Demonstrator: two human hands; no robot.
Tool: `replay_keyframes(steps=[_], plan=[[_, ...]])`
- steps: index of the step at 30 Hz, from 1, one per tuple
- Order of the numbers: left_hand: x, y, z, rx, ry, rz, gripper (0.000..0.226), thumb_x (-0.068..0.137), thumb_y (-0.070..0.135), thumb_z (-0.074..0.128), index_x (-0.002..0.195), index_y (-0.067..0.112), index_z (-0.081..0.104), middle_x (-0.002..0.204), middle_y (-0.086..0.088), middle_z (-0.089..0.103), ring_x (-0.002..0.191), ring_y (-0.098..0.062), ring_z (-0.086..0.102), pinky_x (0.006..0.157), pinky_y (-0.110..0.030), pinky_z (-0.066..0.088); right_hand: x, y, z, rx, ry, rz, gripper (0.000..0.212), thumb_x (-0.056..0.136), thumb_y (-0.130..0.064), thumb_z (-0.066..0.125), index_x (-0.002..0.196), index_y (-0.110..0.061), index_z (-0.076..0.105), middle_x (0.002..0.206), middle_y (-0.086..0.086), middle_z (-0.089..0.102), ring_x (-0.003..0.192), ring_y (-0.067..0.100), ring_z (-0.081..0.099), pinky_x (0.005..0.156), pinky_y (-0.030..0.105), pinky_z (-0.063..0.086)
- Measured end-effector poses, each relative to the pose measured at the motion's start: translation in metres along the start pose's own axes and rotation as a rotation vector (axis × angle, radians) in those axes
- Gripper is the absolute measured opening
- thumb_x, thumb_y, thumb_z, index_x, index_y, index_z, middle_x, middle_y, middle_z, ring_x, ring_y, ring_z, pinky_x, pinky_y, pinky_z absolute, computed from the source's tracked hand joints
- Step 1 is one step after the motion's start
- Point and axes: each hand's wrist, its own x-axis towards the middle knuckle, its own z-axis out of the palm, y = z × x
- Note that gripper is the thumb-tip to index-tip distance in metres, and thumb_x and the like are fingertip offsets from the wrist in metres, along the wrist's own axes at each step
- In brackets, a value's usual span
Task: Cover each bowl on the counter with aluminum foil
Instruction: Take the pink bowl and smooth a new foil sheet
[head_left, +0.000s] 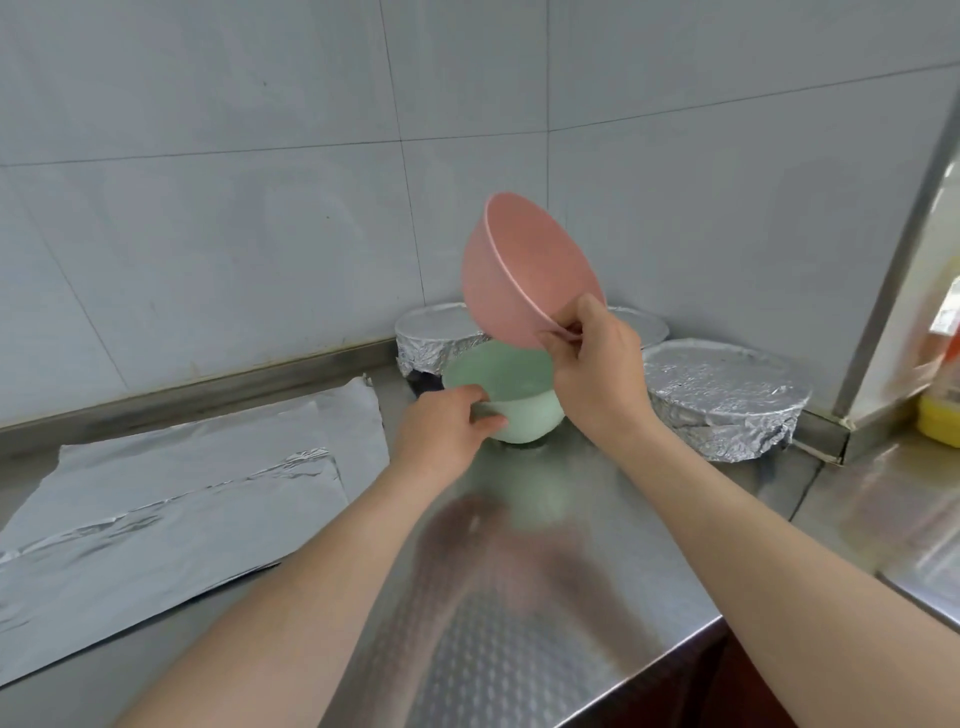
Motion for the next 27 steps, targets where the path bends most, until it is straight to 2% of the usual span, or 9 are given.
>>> replay_keyframes(steps=[1, 3, 5, 8, 11, 15, 18, 22, 27], plan=[[0.0, -0.002, -0.003, -0.004, 0.022, -0.01, 0.022, 0.087, 0.042, 0.065, 0.076, 0.026, 0.054, 0.066, 0.003, 0.064, 0.075, -0.023, 0.062, 0.059, -0.032, 0.04, -0.002, 0.0, -0.002, 0.0, 0.008, -0.032, 0.019, 0.085, -0.001, 0.062, 0.08, -0.013, 0.048, 0.076, -0.003, 0.054, 0.072, 0.02, 0.049, 0.063, 0.03, 0.035], [-0.001, -0.008, -0.01, 0.012, 0.06, -0.029, 0.021, 0.088, 0.042, 0.063, 0.084, 0.022, 0.061, 0.074, -0.001, 0.068, 0.081, -0.025, 0.061, 0.066, -0.035, 0.045, -0.008, 0.001, -0.01, -0.029, 0.029, -0.103, 0.015, 0.083, -0.008, 0.067, 0.081, -0.009, 0.052, 0.078, -0.001, 0.057, 0.076, 0.023, 0.052, 0.067, 0.036, 0.042], [-0.004, -0.016, -0.017, 0.064, 0.076, -0.046, 0.024, 0.09, 0.043, 0.061, 0.094, 0.019, 0.064, 0.082, -0.003, 0.069, 0.087, -0.028, 0.061, 0.068, -0.035, 0.044, -0.016, 0.001, -0.018, -0.082, 0.041, -0.165, 0.022, 0.078, -0.014, 0.074, 0.08, -0.008, 0.052, 0.078, -0.003, 0.055, 0.074, 0.022, 0.049, 0.065, 0.032, 0.038], [-0.006, -0.024, -0.022, 0.112, 0.085, -0.095, 0.02, 0.09, 0.042, 0.061, 0.086, 0.023, 0.059, 0.089, -0.007, 0.069, 0.091, -0.033, 0.061, 0.066, -0.034, 0.041, -0.032, -0.003, -0.028, -0.24, -0.021, -0.22, 0.028, 0.073, -0.016, 0.079, 0.079, -0.01, 0.052, 0.077, -0.001, 0.056, 0.073, 0.025, 0.049, 0.061, 0.031, 0.029], [-0.007, -0.025, -0.025, 0.126, 0.094, -0.124, 0.028, 0.089, 0.04, 0.062, 0.072, 0.025, 0.046, 0.08, -0.006, 0.065, 0.087, -0.033, 0.059, 0.063, -0.033, 0.038, -0.05, -0.006, -0.031, -0.404, -0.078, -0.228, 0.028, 0.069, -0.018, 0.079, 0.077, -0.012, 0.053, 0.076, 0.004, 0.06, 0.074, 0.031, 0.053, 0.056, 0.034, 0.04], [-0.01, -0.028, -0.029, 0.044, 0.114, -0.183, 0.034, 0.088, 0.037, 0.063, 0.064, 0.019, 0.049, 0.067, -0.003, 0.058, 0.078, -0.029, 0.056, 0.059, -0.034, 0.034, -0.065, -0.009, -0.035, -0.492, -0.144, -0.138, 0.024, 0.073, -0.026, 0.073, 0.079, -0.013, 0.053, 0.081, 0.003, 0.061, 0.083, 0.029, 0.053, 0.057, 0.032, 0.033], [-0.008, -0.036, -0.03, -0.05, 0.099, -0.202, 0.022, 0.09, 0.034, 0.058, 0.074, 0.018, 0.058, 0.075, -0.004, 0.068, 0.078, -0.03, 0.063, 0.068, -0.037, 0.048, -0.07, -0.015, -0.033, -0.552, -0.249, -0.073, 0.022, 0.08, -0.028, 0.065, 0.084, -0.015, 0.048, 0.093, 0.002, 0.061, 0.093, 0.027, 0.051, 0.06, 0.033, 0.033], [-0.009, -0.031, -0.03, -0.098, 0.096, -0.2, 0.019, 0.091, 0.026, 0.054, 0.103, 0.019, 0.068, 0.087, -0.004, 0.073, 0.086, -0.028, 0.066, 0.08, -0.04, 0.053, -0.076, -0.018, -0.028, -0.597, -0.353, -0.036, 0.021, 0.084, -0.027, 0.058, 0.085, -0.018, 0.039, 0.1, 0.002, 0.061, 0.098, 0.026, 0.051, 0.06, 0.031, 0.031], [-0.009, -0.013, -0.023, -0.142, -0.009, -0.146, 0.03, 0.093, 0.019, 0.052, 0.121, 0.023, 0.063, 0.096, -0.001, 0.07, 0.088, -0.02, 0.063, 0.073, -0.026, 0.046, -0.077, -0.028, -0.042, -0.61, -0.496, 0.013, 0.022, 0.086, -0.035, 0.052, 0.079, -0.017, 0.043, 0.083, 0.002, 0.056, 0.087, 0.03, 0.057, 0.06, 0.031, 0.04]])
